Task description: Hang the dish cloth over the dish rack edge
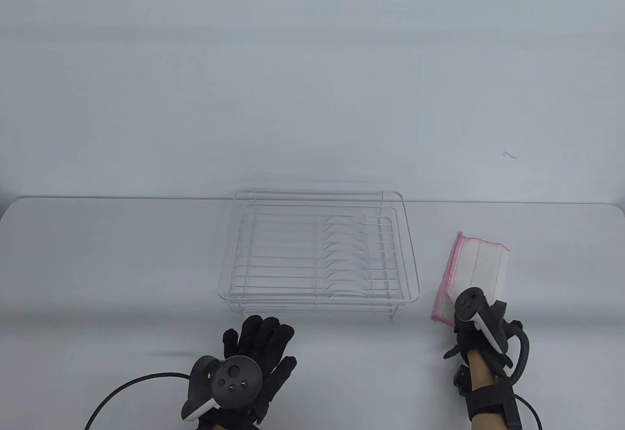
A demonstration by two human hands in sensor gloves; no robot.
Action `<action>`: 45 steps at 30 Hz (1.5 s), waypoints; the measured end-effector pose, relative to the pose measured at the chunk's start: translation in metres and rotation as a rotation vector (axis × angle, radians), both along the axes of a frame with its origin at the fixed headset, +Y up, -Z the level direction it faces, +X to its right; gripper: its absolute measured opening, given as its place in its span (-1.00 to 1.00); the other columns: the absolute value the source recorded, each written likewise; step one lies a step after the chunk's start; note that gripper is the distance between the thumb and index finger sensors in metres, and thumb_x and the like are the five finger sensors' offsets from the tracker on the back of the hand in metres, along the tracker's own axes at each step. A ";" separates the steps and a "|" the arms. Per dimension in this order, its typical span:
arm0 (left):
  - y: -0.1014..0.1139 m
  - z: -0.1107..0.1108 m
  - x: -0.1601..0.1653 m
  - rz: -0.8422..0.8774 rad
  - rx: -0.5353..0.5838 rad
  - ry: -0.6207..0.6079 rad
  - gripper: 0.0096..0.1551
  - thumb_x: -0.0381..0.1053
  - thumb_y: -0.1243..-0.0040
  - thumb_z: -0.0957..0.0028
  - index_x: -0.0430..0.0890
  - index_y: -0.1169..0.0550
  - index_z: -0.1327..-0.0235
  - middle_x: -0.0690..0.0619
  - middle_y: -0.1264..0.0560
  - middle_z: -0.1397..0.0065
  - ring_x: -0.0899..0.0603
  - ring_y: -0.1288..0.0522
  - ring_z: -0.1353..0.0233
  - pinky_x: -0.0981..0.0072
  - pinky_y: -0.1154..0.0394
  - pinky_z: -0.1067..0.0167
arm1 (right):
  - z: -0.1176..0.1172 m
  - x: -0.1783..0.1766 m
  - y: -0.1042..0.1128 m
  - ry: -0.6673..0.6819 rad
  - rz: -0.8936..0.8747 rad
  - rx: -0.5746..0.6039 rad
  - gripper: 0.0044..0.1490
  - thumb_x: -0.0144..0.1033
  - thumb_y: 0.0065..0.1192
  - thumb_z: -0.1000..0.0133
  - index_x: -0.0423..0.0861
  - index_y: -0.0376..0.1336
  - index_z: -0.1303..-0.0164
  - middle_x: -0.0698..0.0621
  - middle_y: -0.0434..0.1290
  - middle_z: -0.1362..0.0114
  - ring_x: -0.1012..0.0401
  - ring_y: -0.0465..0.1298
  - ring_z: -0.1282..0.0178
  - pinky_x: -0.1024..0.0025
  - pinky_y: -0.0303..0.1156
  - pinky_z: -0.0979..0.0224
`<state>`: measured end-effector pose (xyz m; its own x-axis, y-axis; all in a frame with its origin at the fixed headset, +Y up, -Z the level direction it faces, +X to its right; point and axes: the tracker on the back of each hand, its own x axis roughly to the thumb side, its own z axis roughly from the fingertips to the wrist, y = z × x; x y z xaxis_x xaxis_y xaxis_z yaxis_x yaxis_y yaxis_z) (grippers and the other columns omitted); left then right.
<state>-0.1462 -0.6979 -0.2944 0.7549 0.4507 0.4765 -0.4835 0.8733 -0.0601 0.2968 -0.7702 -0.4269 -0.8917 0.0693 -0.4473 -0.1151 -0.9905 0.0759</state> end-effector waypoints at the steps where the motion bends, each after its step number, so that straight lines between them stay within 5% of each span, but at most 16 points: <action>1: 0.000 0.000 -0.001 0.002 0.001 0.003 -0.31 0.05 0.16 -0.35 -0.28 -0.20 -0.65 -0.47 -0.09 -0.67 -0.62 0.10 -0.61 -0.66 0.25 -0.23 | 0.002 0.000 0.003 -0.006 0.018 0.046 -0.48 -0.12 -0.04 -0.33 0.05 0.21 -0.51 0.02 0.31 -0.64 0.00 0.23 -0.72 -0.38 -0.10 -0.58; 7: -0.003 -0.005 -0.009 0.027 -0.010 0.033 -0.31 0.04 0.16 -0.35 -0.29 -0.20 -0.65 -0.47 -0.09 -0.67 -0.62 0.09 -0.61 -0.66 0.23 -0.24 | 0.029 0.010 0.044 -0.072 0.089 0.453 -0.51 -0.18 0.04 -0.27 -0.01 0.30 -0.39 -0.02 0.51 -0.42 0.05 0.52 -0.46 -0.11 0.28 -0.49; 12: -0.008 -0.009 -0.012 0.031 -0.024 0.048 -0.31 0.05 0.16 -0.35 -0.28 -0.19 -0.65 -0.47 -0.10 -0.67 -0.63 0.07 -0.60 -0.66 0.20 -0.25 | 0.058 0.014 0.095 -0.090 0.019 0.666 -0.52 -0.22 0.01 -0.29 -0.07 0.28 -0.39 -0.05 0.52 -0.35 0.06 0.59 -0.31 0.02 0.41 -0.40; 18: -0.011 -0.012 -0.018 0.077 -0.035 0.062 -0.29 0.06 0.16 -0.35 -0.28 -0.18 -0.65 -0.47 -0.10 -0.66 -0.63 0.03 -0.60 -0.66 0.15 -0.27 | 0.113 -0.002 0.166 0.041 -0.076 0.911 -0.52 -0.21 0.00 -0.30 -0.05 0.27 -0.40 -0.05 0.51 -0.36 0.08 0.61 -0.28 0.06 0.43 -0.39; 25: -0.004 -0.011 -0.034 0.212 -0.040 0.080 -0.26 0.09 0.15 -0.34 -0.29 -0.16 -0.66 -0.47 -0.11 -0.66 -0.62 0.02 -0.60 -0.65 0.09 -0.29 | 0.173 -0.029 0.213 0.303 -0.215 1.150 -0.53 -0.20 0.00 -0.29 0.01 0.27 -0.40 -0.02 0.50 -0.37 0.13 0.59 -0.25 0.09 0.41 -0.37; 31: 0.013 -0.004 -0.046 0.328 0.037 0.072 -0.21 0.14 0.11 -0.33 -0.30 -0.13 -0.66 -0.46 -0.12 -0.66 -0.61 -0.01 -0.60 -0.62 0.05 -0.31 | 0.191 -0.058 0.220 0.495 -0.370 1.220 -0.53 -0.19 0.00 -0.29 0.03 0.27 -0.40 0.00 0.51 -0.34 0.17 0.59 -0.21 0.12 0.42 -0.36; 38: 0.026 0.001 -0.057 0.482 0.129 0.008 -0.09 0.21 0.06 -0.30 -0.31 -0.02 -0.67 -0.45 -0.01 -0.69 -0.60 0.09 -0.62 -0.51 0.13 -0.38 | 0.185 -0.099 0.190 0.614 -0.600 1.138 -0.53 -0.20 0.02 -0.28 0.03 0.29 -0.39 -0.01 0.53 -0.32 0.16 0.60 -0.19 0.12 0.43 -0.33; 45: 0.034 0.009 -0.061 0.676 0.252 -0.101 -0.21 0.19 -0.04 -0.23 -0.23 -0.26 -0.59 -0.33 -0.35 -0.57 -0.49 -0.30 -0.54 -0.39 -0.18 -0.39 | 0.183 -0.125 0.144 0.632 -0.734 1.068 -0.53 -0.19 0.02 -0.28 0.03 0.29 -0.38 0.00 0.52 -0.32 0.16 0.59 -0.19 0.11 0.43 -0.34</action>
<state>-0.2075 -0.6640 -0.2855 0.2973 0.6707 0.6795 -0.9249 0.3791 0.0305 0.1720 -0.6264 -0.2438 -0.5338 0.6342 0.5594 -0.8421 -0.3381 -0.4203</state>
